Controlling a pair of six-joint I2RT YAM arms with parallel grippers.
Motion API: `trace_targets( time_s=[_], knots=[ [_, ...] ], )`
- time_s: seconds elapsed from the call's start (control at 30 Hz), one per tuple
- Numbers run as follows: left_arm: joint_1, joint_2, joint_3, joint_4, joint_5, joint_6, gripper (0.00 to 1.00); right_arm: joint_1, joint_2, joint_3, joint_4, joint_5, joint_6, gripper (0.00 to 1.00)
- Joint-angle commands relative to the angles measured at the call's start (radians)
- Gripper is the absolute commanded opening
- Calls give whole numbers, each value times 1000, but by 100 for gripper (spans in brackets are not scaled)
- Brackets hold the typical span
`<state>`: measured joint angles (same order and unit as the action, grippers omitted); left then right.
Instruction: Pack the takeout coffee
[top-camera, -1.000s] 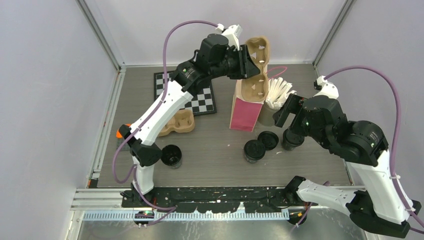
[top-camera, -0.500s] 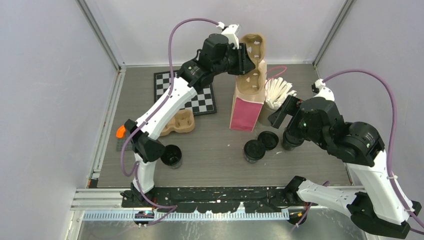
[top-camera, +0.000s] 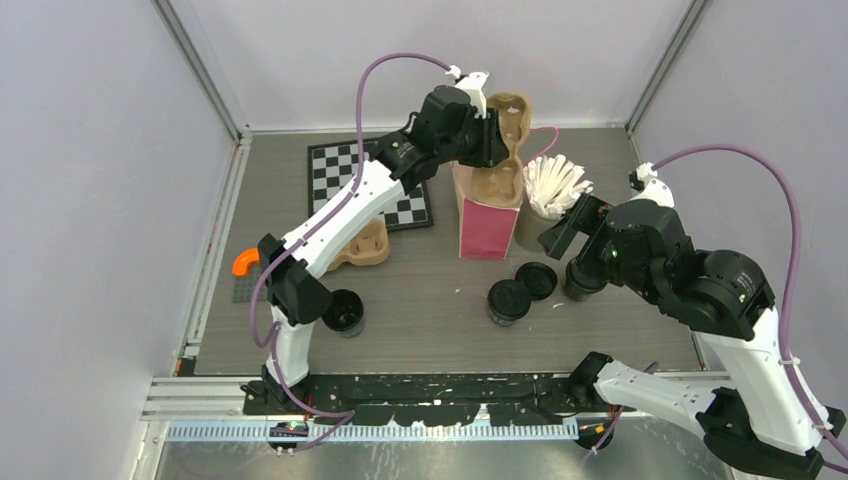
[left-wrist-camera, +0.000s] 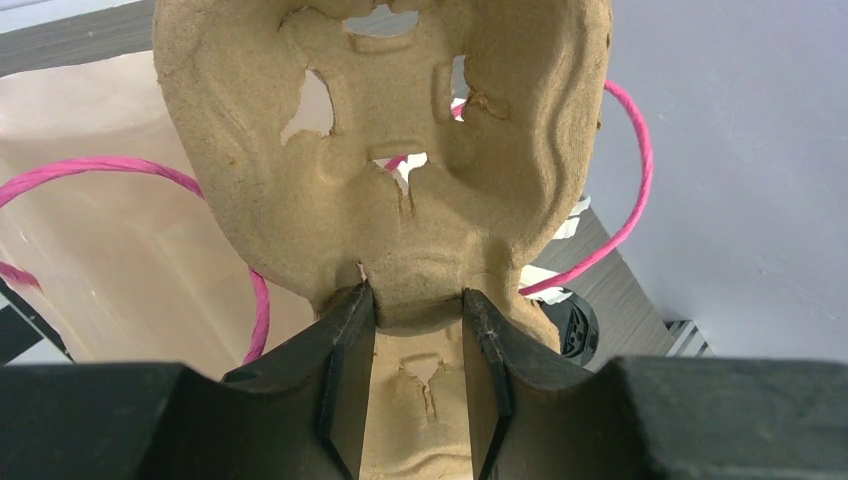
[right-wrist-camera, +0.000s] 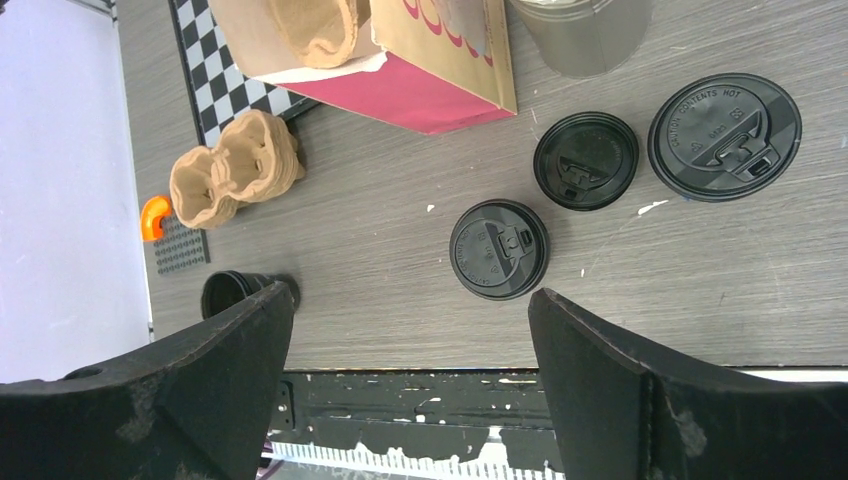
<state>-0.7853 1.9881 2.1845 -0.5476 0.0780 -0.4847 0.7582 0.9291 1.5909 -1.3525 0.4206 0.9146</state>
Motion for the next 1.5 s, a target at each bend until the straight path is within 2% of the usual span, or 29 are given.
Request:
trace_targets(
  time_s=[0.0, 0.23, 0.33, 0.4, 0.5, 0.6, 0.73, 0.93, 1.27, 1.47],
  knots=[
    [-17, -14, 45, -108, -52, 20, 33, 4, -4, -11, 56, 55, -16, 91],
    [-50, -25, 72, -285, -112, -7, 33, 0, 201, 201, 66, 222, -206, 92],
    [-51, -40, 50, -293, -130, -11, 32, -37, 291, 271, 135, 168, -287, 92],
    [-51, -50, 37, -285, -151, -9, 32, -124, 346, 306, 164, 73, -293, 90],
    [-51, -54, 41, -291, -168, 1, 32, -298, 409, 321, 220, -148, -256, 82],
    [-51, -56, 44, -309, -176, 2, 33, -381, 443, 316, 250, -224, -232, 74],
    [-49, -62, 45, -333, -184, 0, 33, -431, 449, 284, 298, -275, -205, 57],
    [-49, -72, 48, -344, -186, -1, 33, -439, 460, 241, 331, -326, -191, 47],
    [-49, -74, 61, -375, -170, 3, 33, -440, 479, 201, 332, -267, -210, 52],
    [-49, -85, 55, -392, -160, 17, 33, -443, 475, 173, 398, -247, -297, 55]
  ],
)
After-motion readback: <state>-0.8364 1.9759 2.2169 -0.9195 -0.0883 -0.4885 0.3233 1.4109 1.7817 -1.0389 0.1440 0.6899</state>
